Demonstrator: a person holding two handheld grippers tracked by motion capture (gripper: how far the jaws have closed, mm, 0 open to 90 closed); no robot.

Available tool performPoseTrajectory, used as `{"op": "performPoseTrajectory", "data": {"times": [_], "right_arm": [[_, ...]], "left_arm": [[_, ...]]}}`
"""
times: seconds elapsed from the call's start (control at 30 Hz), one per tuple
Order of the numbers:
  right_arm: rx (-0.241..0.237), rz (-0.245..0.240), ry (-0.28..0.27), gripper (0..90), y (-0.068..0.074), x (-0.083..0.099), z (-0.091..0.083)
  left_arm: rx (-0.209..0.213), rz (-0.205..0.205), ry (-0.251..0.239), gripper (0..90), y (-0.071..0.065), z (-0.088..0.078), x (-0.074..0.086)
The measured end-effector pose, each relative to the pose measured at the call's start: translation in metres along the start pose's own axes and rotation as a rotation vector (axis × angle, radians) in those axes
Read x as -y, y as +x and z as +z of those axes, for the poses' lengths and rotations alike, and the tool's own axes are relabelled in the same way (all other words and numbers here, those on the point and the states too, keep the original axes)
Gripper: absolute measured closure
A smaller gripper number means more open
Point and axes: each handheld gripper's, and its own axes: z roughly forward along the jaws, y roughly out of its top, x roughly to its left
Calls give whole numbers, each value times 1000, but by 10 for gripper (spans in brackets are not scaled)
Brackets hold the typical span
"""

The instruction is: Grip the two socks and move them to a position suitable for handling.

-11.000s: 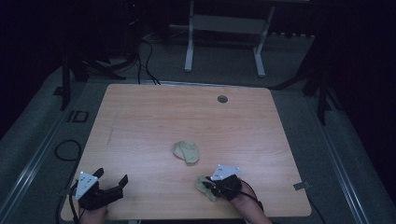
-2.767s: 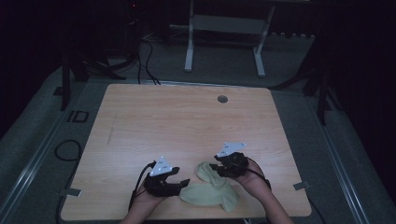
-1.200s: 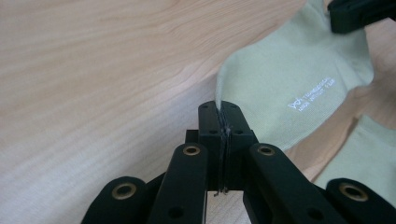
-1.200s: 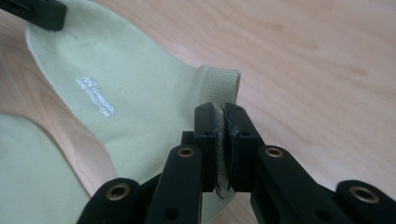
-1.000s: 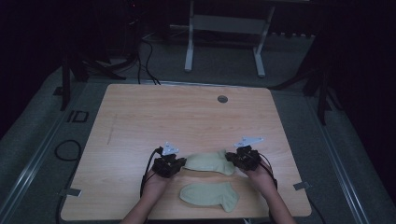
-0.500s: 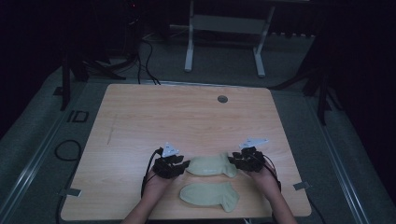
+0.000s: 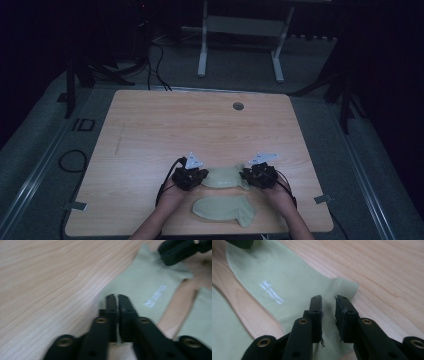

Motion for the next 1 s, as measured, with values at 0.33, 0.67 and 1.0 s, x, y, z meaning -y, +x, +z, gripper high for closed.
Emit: {"op": "performPoseTrajectory", "data": {"times": [0.33, 0.67, 1.0], "right_arm": [[-19, -57, -7, 625, 2, 4, 5], [-37, -9, -49, 545, 4, -2, -22], [-106, -30, -41, 570, 38, 27, -46]], "left_arm": [[-11, 62, 25, 572, -3, 3, 7], [61, -12, -25, 501, -4, -32, 5], [126, -37, 50, 484, -21, -50, 24]]}}
